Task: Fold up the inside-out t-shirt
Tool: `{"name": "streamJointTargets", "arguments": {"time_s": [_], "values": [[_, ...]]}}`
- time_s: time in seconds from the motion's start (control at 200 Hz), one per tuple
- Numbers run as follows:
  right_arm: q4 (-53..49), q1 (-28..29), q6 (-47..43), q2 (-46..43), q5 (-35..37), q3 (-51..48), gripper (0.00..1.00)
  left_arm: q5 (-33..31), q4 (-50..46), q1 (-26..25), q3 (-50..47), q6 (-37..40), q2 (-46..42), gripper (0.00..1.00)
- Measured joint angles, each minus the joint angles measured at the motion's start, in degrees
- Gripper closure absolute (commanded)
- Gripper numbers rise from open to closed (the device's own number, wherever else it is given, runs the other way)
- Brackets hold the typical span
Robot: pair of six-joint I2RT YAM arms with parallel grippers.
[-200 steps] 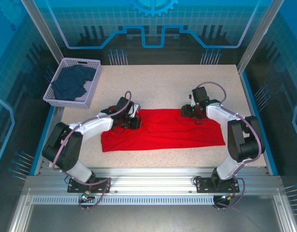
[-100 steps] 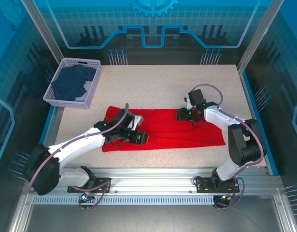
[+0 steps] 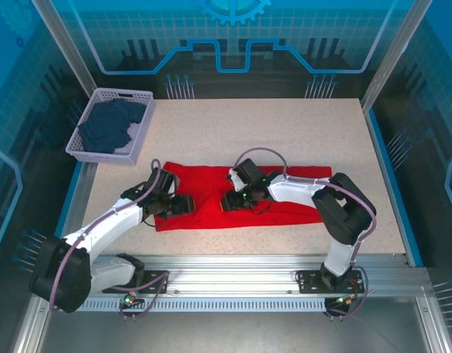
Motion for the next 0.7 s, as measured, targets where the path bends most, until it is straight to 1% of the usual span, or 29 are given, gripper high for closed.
{"name": "streamJointTargets", "arguments": {"time_s": [0.015,0.08,0.12,0.255,0.43,0.505,0.7], "values": [[0.02,0.11,0.42,0.13,-0.11,0.00,0.65,-0.22,0.07,0.00,-0.07,-0.07,0.13,0.37],[0.17,0.79,1.51,0.57,-0.59,0.13,0.73,-0.96,0.44,0.00,-0.33,-0.13,0.61,0.37],[0.17,1.05,1.95,0.83,-0.90,0.39,0.76,-1.40,0.50,0.00,-0.42,-0.13,0.87,0.37],[0.39,1.42,2.64,1.07,-1.62,1.14,0.80,-2.97,0.83,0.00,-0.44,-0.09,1.05,0.37],[0.22,1.42,3.08,1.25,-1.70,2.12,0.91,-4.02,1.33,0.00,-0.46,-0.07,1.05,0.36],[-0.31,1.42,3.30,1.49,-1.84,2.71,0.92,-4.26,1.36,0.00,-0.46,-0.02,1.05,0.36],[-3.52,1.42,3.63,1.09,-1.84,2.78,0.92,-5.33,1.33,0.00,-0.44,0.22,1.03,0.36]]}}
